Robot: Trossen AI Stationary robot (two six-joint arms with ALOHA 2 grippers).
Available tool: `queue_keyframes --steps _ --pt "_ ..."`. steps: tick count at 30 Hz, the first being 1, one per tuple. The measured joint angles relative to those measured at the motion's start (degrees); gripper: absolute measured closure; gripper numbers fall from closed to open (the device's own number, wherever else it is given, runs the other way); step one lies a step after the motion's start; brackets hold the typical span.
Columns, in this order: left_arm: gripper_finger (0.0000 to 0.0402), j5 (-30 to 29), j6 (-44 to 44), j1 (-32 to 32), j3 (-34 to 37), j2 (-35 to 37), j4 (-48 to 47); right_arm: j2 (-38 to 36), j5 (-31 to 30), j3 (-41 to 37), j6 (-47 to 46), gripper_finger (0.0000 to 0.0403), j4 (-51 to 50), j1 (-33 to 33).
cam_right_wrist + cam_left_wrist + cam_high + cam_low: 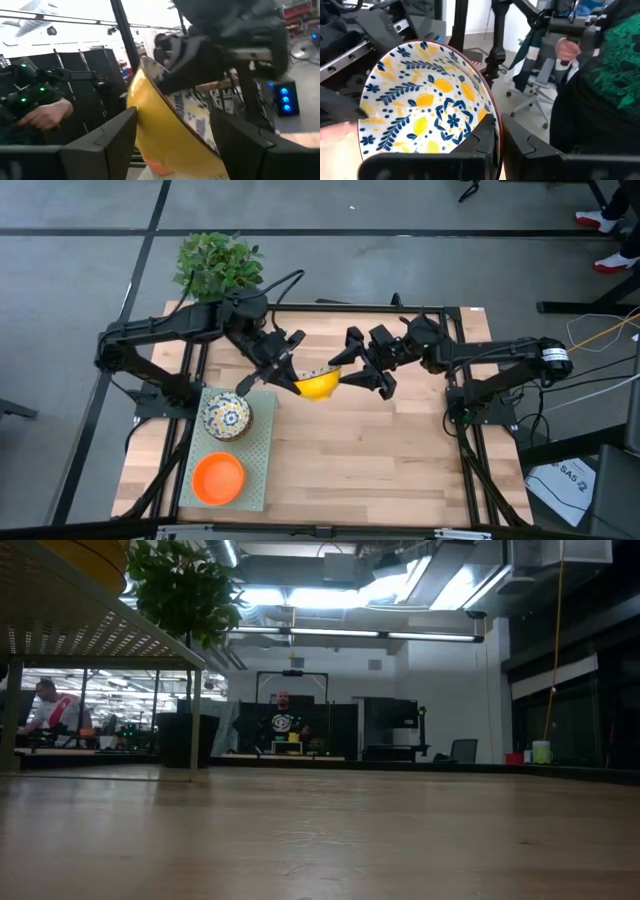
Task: Pick & Place Mini bowls
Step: Stack the patterned bowl on top of the patterned bowl on the shelf
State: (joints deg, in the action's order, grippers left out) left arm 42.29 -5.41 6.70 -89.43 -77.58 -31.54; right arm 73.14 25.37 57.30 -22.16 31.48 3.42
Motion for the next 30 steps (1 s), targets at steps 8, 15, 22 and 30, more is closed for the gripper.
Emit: queue_keyframes --steps 8,15,22,30 --pt "0.0394 -8.0 -0.9 -2.6 -0.2 3.4 -2.4 -1.8 0.1 -0.2 -0.3 0.0158 -6.2 0.8" --pt "0.0394 -17.1 0.5 -3.3 -0.2 8.0 -8.0 -2.8 -0.1 -0.2 -0.2 0.0158 -11.2 0.9" --pt "0.0394 -25.9 3.0 -3.4 -0.7 10.4 -17.2 -2.8 -0.1 -0.2 -0.1 0.0157 -10.7 0.8" --pt "0.0394 -31.3 6.4 -5.3 -4.4 10.2 -27.6 -2.8 10.0 -0.2 1.2 0.0157 -10.8 0.8"
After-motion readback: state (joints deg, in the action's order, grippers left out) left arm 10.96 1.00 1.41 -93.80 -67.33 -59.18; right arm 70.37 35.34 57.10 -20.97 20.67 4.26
